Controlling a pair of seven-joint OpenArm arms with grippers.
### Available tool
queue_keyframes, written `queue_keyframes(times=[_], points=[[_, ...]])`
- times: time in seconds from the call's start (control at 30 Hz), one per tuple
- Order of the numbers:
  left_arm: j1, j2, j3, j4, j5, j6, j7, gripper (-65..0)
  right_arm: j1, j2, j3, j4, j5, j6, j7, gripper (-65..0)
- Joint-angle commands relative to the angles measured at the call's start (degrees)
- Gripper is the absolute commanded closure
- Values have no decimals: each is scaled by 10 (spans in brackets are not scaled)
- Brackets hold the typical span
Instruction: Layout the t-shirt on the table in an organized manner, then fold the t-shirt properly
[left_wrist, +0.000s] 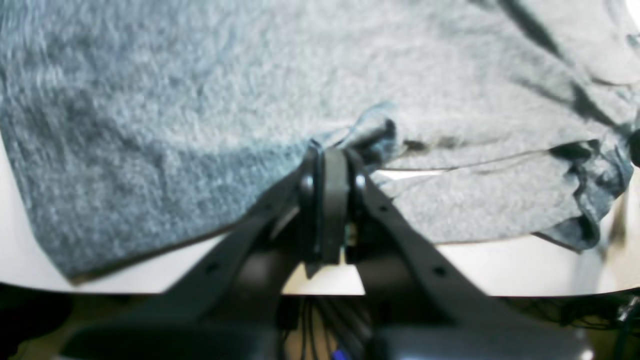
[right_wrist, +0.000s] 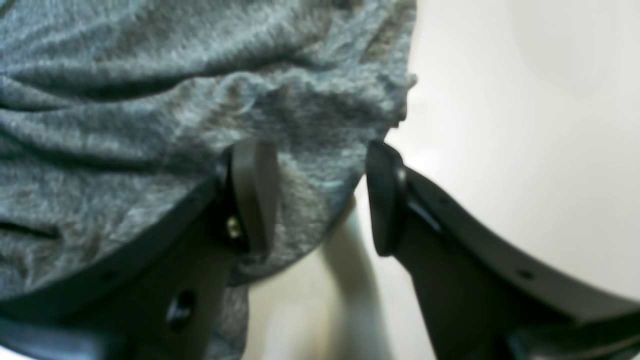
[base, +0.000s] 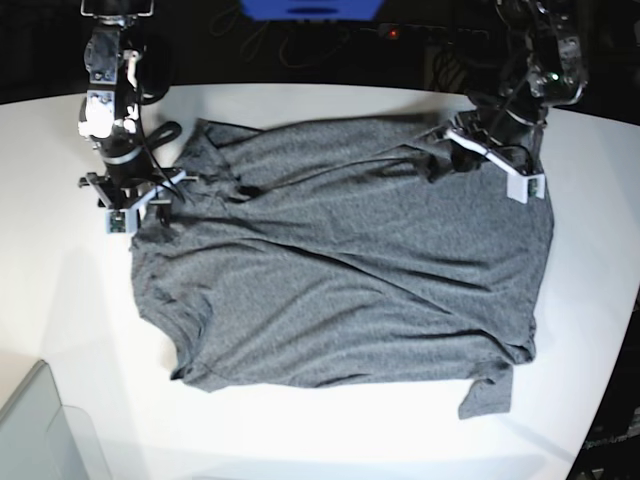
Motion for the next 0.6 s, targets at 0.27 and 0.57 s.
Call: queue_keyframes(times=[0.27,0.57], points=[[22,-1,-13,8,-7,3,14,-1,6,7,2,10,1,0,14,-292],[63,-1,-16,1,-6,-2,64,-1,15,5,-2,-9,3,0,16,-292]])
